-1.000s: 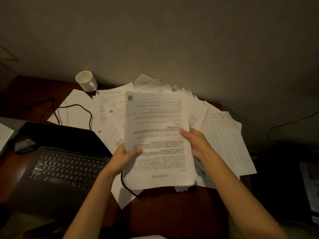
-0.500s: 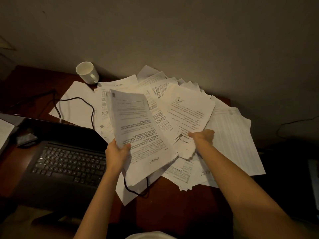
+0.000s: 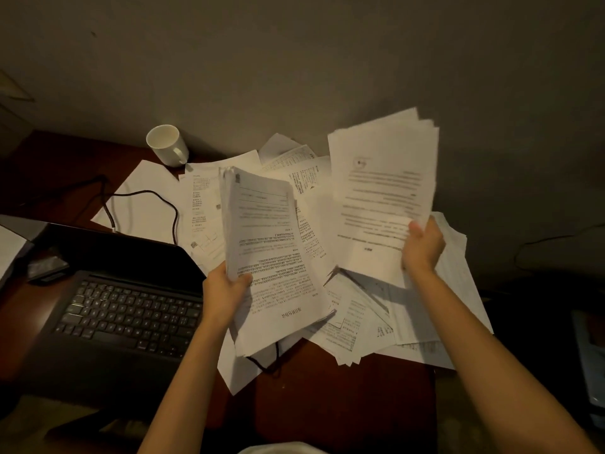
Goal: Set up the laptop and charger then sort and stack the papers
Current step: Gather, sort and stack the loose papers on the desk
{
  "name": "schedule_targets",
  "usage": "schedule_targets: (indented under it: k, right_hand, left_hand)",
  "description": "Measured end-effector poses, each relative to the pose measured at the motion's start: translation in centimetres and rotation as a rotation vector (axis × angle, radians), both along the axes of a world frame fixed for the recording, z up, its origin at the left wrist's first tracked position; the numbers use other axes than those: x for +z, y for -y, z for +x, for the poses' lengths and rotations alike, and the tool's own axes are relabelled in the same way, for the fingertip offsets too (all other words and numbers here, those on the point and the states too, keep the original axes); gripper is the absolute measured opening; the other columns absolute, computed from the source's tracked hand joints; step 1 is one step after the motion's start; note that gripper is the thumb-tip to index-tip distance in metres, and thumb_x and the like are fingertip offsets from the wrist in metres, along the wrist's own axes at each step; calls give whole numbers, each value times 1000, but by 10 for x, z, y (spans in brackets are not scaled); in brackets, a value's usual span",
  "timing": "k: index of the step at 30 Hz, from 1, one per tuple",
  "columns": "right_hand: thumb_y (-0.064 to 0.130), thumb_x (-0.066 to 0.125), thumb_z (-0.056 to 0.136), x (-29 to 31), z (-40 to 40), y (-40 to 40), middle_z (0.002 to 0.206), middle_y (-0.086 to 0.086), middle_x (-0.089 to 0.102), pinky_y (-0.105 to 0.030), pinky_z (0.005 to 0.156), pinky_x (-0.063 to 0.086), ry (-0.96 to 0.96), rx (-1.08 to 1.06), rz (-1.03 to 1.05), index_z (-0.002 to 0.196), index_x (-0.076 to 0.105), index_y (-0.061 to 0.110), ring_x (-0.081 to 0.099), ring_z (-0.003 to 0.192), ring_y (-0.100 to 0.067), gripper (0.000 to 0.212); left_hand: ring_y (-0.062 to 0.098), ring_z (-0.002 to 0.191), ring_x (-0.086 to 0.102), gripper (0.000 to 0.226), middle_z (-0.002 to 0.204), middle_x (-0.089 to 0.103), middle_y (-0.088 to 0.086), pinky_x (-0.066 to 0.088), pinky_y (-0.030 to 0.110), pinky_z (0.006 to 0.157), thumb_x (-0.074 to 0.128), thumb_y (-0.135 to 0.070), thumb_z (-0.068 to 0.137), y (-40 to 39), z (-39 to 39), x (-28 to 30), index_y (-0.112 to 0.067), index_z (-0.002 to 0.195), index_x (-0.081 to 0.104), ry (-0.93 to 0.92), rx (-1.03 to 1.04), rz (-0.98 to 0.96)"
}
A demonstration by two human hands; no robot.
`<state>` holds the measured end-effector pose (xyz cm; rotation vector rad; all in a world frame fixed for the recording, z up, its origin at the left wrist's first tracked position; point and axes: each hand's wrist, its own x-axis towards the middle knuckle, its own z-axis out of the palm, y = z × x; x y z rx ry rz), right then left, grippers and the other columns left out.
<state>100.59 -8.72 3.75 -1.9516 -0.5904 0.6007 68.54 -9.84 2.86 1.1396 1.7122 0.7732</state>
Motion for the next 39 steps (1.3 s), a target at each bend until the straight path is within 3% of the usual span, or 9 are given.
schedule_targets:
  k: [5,10,14,22,25,28,32,35,39]
  right_hand:
    - [12,49,97,36,28,0,111,-1,60,-24,76,46,-167,6,114,125,55,8,58,100,-15,30]
    - [11,53,93,24,4,13,116,-9,63,-29,79,47,-100,299,-73,122,60,5,58,97,-19,31]
    - [18,57,94,-3,-18,45,113,-6,66,-30,80,53,-376,415,-229,125,58,11,63,97,-19,32]
    - [-1,67,83,3,-8,73,113,0,67,-31,82,56,-597,588,-106,114,58,23,66,101,-15,40]
    - [-3,67,81,13,-5,80,108,-1,67,-25,74,57,-532,480,-49,108,60,22,66,96,-13,37]
    - [-2,67,82,19,-4,94,107,2,67,-23,73,57,-410,417,49,115,58,15,65,96,-10,38]
    - [-4,68,80,16,-11,126,105,4,68,-20,73,55,-329,342,152,106,61,19,67,94,-7,35]
    - [-7,69,77,9,-26,149,99,4,69,-18,73,54,-373,258,200,101,64,17,68,91,-4,34]
    - [-4,76,71,5,-57,165,91,4,68,-13,68,53,-295,73,218,95,65,12,67,80,3,31]
  left_hand:
    - [31,100,63,31,111,66,14,54,46,87,62,2,84,-4,18,7,-5,114,61,31,-42,1]
    - [32,99,63,32,102,66,11,53,41,82,56,15,85,5,47,8,-2,112,58,434,-4,-169]
    - [21,85,68,17,92,72,6,55,28,62,63,-1,86,20,56,7,-9,101,66,427,-50,-231]
    - [20,74,71,8,78,74,1,55,27,57,68,-15,81,29,52,24,-13,89,69,423,-244,-115]
    - [15,76,71,38,81,74,-2,56,25,63,61,-42,68,24,63,31,-13,91,68,554,-254,-65]
    - [5,83,69,34,86,74,-12,55,19,70,53,-46,82,25,75,35,-18,100,63,566,-250,18]
    - [1,81,67,17,90,69,-13,53,15,66,69,-21,85,36,84,29,-19,101,66,327,-315,80]
    - [-6,74,66,17,87,68,-9,50,11,63,64,-9,87,54,84,18,-4,103,67,317,-265,101]
    - [-2,66,63,15,79,63,-8,48,9,54,67,-4,84,88,83,14,-18,88,64,380,-73,77]
